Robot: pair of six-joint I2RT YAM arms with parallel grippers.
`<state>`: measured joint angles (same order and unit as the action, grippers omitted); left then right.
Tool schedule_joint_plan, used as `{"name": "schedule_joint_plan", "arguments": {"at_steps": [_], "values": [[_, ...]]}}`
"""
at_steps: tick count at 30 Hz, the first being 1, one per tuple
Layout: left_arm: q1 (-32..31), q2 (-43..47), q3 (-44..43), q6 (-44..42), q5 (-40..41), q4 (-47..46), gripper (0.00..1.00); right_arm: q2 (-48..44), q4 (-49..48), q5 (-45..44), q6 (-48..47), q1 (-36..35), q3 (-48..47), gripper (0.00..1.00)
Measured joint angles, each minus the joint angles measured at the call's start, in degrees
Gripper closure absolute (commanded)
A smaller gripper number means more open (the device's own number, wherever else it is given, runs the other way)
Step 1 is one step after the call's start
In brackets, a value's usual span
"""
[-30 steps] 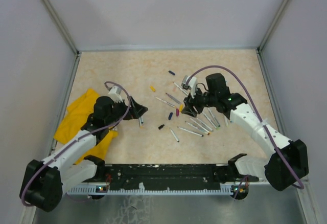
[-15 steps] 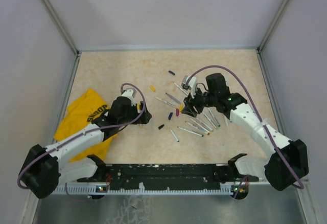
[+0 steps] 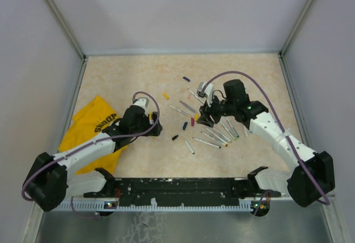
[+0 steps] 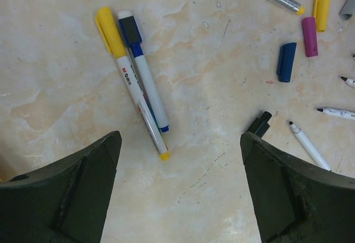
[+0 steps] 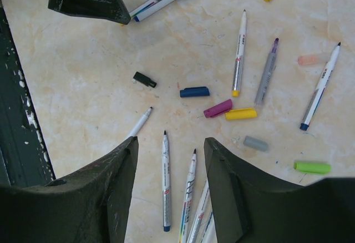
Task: Open the pen caps
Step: Pick up the pen from the center of the board.
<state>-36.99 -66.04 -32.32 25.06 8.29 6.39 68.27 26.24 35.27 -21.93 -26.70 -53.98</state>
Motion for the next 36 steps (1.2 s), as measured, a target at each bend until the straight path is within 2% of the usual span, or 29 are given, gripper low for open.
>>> {"name": "schedule_joint_plan", "arguments": {"at_steps": [6,10,19,22,23,25,30,36], "values": [[0.00,-1.29,-0.74,-0.35,0.26,0.48,0.17,0.00,0.00,0.02,-0.02,0.00,0.00,0.48],[0.00,-2.62,-1.66,-0.50,0.24,1.09,0.25,0.00,0.00,0.04,0.00,0.00,0.00,0.48],[0.00,-5.22,-3.08,-0.61,0.28,3.15,0.29,0.04,0.00,0.44,-0.02,0.00,0.00,0.48],[0.00,-6.91,-4.33,-0.70,0.44,4.00,0.39,0.04,0.00,0.46,-0.02,0.00,0.00,0.48],[0.00,-7.52,-4.68,-0.70,0.55,4.20,0.45,0.04,0.00,0.48,-0.02,0.00,0.00,0.48],[0.00,-8.79,-5.46,-0.68,0.79,4.85,0.53,0.04,0.00,0.52,-0.02,0.00,0.00,0.48],[0.00,-12.66,-7.67,-0.92,1.51,6.69,0.57,0.07,0.00,0.79,-0.02,0.00,0.00,0.48],[0.00,-16.79,-10.99,-1.70,3.02,8.26,0.67,0.15,0.02,0.87,-0.02,0.00,0.00,0.48]]}}
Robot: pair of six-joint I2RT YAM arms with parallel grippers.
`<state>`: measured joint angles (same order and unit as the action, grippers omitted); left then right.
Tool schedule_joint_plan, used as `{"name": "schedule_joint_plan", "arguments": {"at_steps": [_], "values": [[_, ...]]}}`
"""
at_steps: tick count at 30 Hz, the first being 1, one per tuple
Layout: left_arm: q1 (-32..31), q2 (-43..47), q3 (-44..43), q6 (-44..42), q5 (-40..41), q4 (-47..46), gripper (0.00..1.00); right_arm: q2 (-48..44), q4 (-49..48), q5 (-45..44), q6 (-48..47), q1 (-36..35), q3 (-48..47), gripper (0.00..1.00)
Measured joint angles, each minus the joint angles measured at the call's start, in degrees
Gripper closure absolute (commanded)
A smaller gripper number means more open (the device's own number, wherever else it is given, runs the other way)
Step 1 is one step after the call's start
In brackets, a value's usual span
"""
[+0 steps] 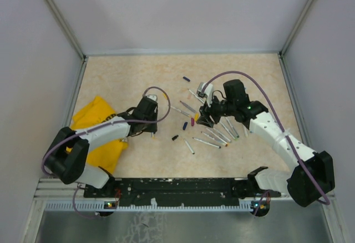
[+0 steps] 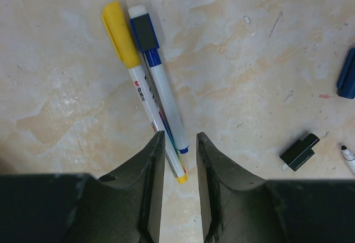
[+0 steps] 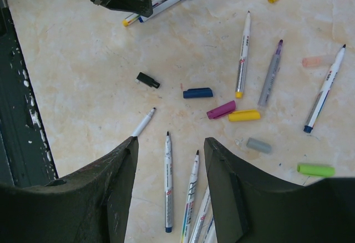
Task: Open the pen caps
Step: Pick up the pen from the center of the board.
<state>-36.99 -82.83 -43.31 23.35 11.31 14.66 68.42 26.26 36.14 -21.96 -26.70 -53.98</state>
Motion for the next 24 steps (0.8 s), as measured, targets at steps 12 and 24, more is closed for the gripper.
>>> {"name": "schedule_joint_plan", "arguments": {"at_steps": [12,24], "values": [[0.00,-6.69,-6.10,-1.88,3.08,1.86,0.71,0.00,0.02,0.02,0.00,0.00,0.00,0.48],[0.00,-12.02,-9.14,-2.73,5.03,3.34,0.72,0.00,0.02,0.02,0.00,0.00,0.00,0.48]]}}
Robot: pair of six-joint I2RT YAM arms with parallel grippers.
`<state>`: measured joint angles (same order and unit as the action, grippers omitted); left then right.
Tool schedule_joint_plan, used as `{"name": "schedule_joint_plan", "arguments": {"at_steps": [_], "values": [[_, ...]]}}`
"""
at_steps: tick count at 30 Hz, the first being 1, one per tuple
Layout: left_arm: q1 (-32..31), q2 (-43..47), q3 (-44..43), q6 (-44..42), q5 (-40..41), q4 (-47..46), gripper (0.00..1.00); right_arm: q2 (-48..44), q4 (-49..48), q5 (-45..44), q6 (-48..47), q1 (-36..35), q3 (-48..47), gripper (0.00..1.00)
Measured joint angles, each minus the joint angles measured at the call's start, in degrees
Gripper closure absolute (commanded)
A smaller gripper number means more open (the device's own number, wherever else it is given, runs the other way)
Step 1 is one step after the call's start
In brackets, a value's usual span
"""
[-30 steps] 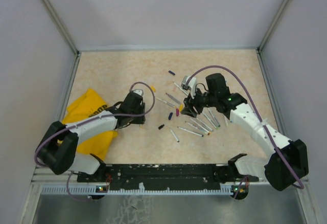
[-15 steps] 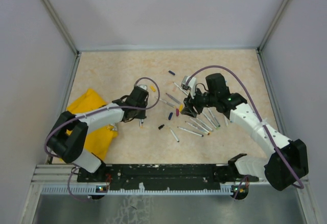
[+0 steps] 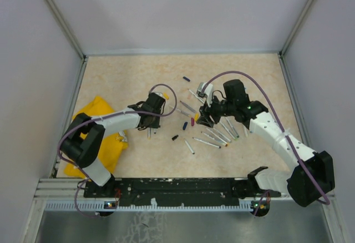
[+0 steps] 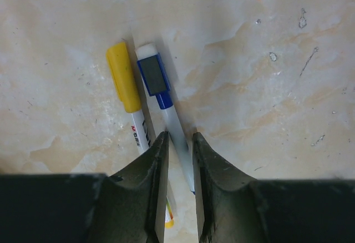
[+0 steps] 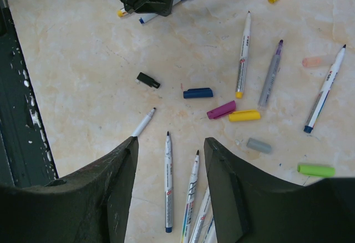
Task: Open the pen caps
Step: Pick up the pen from the center of the board.
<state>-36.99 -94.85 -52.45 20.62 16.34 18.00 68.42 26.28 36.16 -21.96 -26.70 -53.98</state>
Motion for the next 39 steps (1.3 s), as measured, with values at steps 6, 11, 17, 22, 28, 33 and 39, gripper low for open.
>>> {"name": "schedule_joint_plan", "arguments": {"at_steps": [6,11,17,22,28,33,39], "values": [[0.00,-0.37,-0.39,-0.15,0.09,0.20,0.81,0.00,0.00,0.04,0.00,0.00,0.00,0.48],[0.00,-0.42,-0.44,-0.39,0.00,0.22,0.96,0.02,-0.02,0.20,0.02,0.00,0.00,0.48],[0.00,-0.11,-0.46,-0.59,-1.01,0.15,1.00,0.63,-0.02,1.57,0.07,0.00,0.00,0.49],[0.00,5.68,2.75,-0.55,-4.90,-1.88,1.00,1.42,-0.02,3.21,0.31,0.00,0.00,0.49],[0.00,19.02,9.84,-0.13,-11.02,-8.57,1.00,1.44,-1.01,6.05,1.68,0.00,0.52,0.49],[0.00,28.37,18.62,2.16,-18.29,-18.40,1.00,1.44,-4.57,10.03,5.03,0.00,3.45,0.49],[0.00,38.07,27.85,6.08,-24.39,-30.88,1.00,0.96,-13.79,14.71,10.62,0.02,9.22,0.48]]}}
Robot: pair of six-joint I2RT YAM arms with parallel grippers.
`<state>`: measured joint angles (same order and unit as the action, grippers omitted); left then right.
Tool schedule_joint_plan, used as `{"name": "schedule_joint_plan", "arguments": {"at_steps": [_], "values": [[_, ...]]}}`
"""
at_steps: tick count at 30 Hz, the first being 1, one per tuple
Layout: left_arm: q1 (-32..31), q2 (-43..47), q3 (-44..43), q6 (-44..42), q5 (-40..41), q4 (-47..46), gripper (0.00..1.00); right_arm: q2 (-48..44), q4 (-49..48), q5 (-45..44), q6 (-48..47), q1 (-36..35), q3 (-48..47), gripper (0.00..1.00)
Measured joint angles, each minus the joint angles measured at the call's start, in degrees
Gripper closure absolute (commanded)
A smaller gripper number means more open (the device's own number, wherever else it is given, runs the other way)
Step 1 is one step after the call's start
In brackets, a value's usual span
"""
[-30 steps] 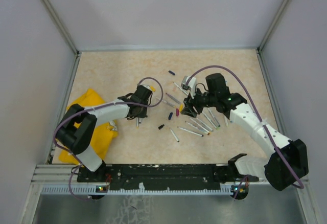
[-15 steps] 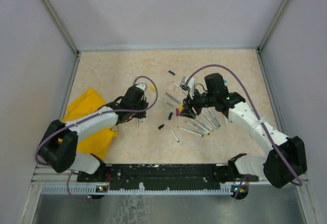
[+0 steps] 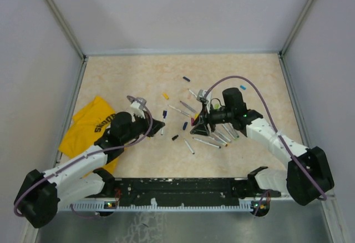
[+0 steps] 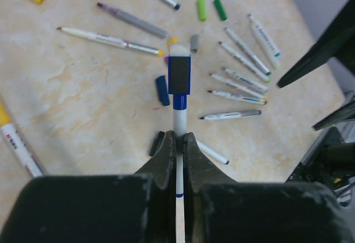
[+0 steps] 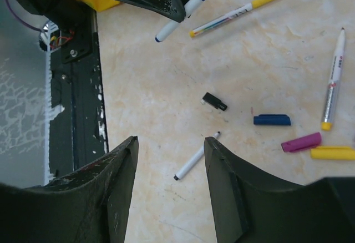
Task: Open the pen caps
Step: Pick up the pen from the center of the board.
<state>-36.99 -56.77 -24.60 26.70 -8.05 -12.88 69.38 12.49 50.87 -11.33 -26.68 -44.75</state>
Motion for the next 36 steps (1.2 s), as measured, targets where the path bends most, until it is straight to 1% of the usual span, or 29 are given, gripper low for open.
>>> {"name": "schedule_joint_plan", "arguments": {"at_steps": [4,7,11,16,25,33,36], "values": [[0.00,5.01,4.22,2.58,-2.99,-8.76,1.00,-1.11,-7.13,3.56,3.21,0.02,4.50,0.48],[0.00,6.78,7.37,4.96,-4.79,-15.85,1.00,-2.40,-11.98,5.25,5.29,0.02,6.86,0.47],[-0.04,6.01,10.73,8.13,-6.64,-24.70,1.00,-4.33,-20.13,6.36,9.16,0.09,10.01,0.46],[-0.96,2.14,11.89,11.08,-8.15,-33.64,1.00,-5.22,-29.20,6.45,14.23,0.13,13.42,0.42],[-4.57,-1.05,12.83,13.42,-7.41,-44.78,1.00,-5.22,-38.38,6.23,20.87,0.13,14.80,0.40],[-8.44,-4.44,12.90,14.03,-3.89,-52.68,1.00,-5.03,-44.83,6.36,26.16,0.15,16.70,0.40],[-9.94,-6.64,12.90,14.05,-2.25,-55.80,1.00,-4.68,-48.61,6.97,29.55,0.20,17.81,0.40]]}}
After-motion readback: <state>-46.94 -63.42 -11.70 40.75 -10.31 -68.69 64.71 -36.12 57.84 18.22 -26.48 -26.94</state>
